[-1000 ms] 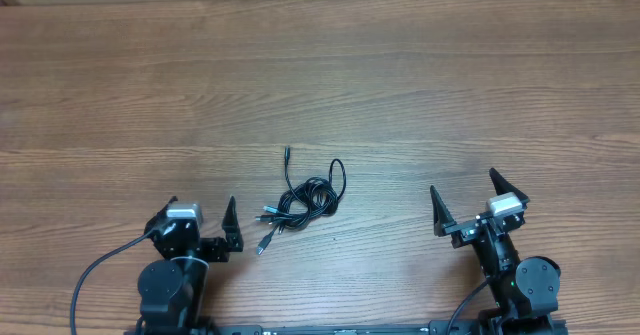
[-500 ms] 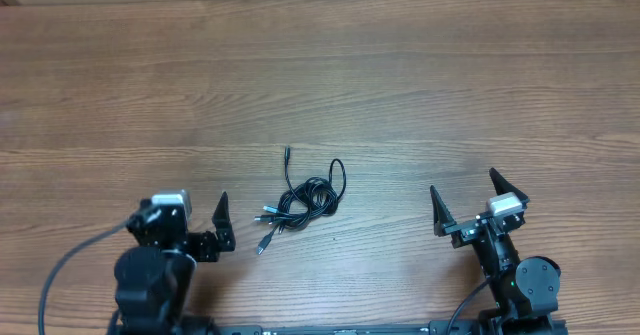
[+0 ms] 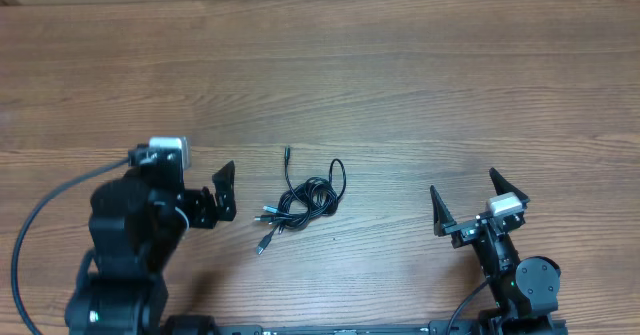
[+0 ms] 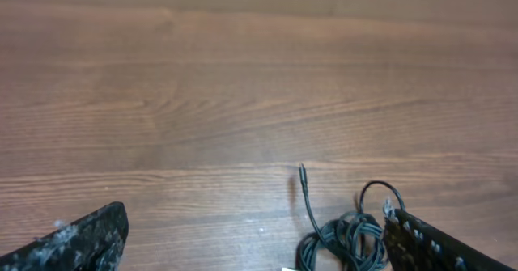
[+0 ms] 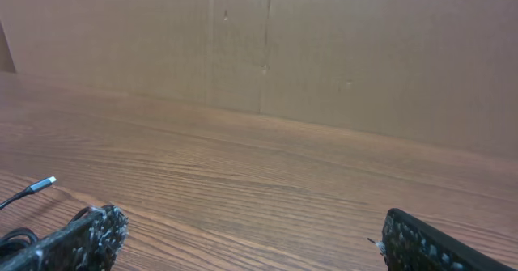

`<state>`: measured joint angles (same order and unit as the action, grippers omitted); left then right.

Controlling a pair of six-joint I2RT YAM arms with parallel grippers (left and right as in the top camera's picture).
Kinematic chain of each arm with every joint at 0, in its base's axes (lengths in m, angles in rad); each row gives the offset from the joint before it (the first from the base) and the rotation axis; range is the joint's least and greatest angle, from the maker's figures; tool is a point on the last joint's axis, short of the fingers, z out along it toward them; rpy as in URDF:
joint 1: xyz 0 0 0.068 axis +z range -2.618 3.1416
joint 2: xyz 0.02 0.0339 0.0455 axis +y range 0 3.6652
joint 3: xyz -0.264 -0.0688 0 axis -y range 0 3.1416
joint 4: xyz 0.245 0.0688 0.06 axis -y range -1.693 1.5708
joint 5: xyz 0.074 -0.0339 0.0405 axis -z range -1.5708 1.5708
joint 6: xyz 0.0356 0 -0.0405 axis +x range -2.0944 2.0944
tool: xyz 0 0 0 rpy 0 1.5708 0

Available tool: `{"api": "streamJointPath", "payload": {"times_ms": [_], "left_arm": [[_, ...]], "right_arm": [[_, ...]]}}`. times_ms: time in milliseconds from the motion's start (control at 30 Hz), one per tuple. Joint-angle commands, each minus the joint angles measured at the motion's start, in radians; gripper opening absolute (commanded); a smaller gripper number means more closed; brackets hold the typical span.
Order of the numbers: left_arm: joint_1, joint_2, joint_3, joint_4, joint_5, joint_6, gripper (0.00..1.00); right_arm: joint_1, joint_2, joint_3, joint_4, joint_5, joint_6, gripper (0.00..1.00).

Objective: Untangle cables
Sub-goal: 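Reach the left gripper forward and down onto the black cable bundle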

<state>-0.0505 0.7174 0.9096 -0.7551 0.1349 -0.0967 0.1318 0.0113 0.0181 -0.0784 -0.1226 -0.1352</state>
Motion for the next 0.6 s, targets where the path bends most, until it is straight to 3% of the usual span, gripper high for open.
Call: {"api": "streamJointPath", "payload": {"times_ms": [0, 333, 567], "left_arm": [[0.004, 0.086, 0.084, -0.045, 0.06, 0.029, 1.0], [-0.117, 0.402, 0.312, -0.274, 0.091, 0.163, 1.0], [-0.322, 0.595, 0.39, -0.344, -0.122, 0.172, 1.0]], "right_arm": [[0.004, -0.005, -0.01, 0.004, 0.009, -0.004, 1.0], [0.004, -0.005, -0.01, 0.004, 0.009, -0.004, 1.0], [0.004, -0.005, -0.01, 0.004, 0.009, -0.004, 1.0]]}}
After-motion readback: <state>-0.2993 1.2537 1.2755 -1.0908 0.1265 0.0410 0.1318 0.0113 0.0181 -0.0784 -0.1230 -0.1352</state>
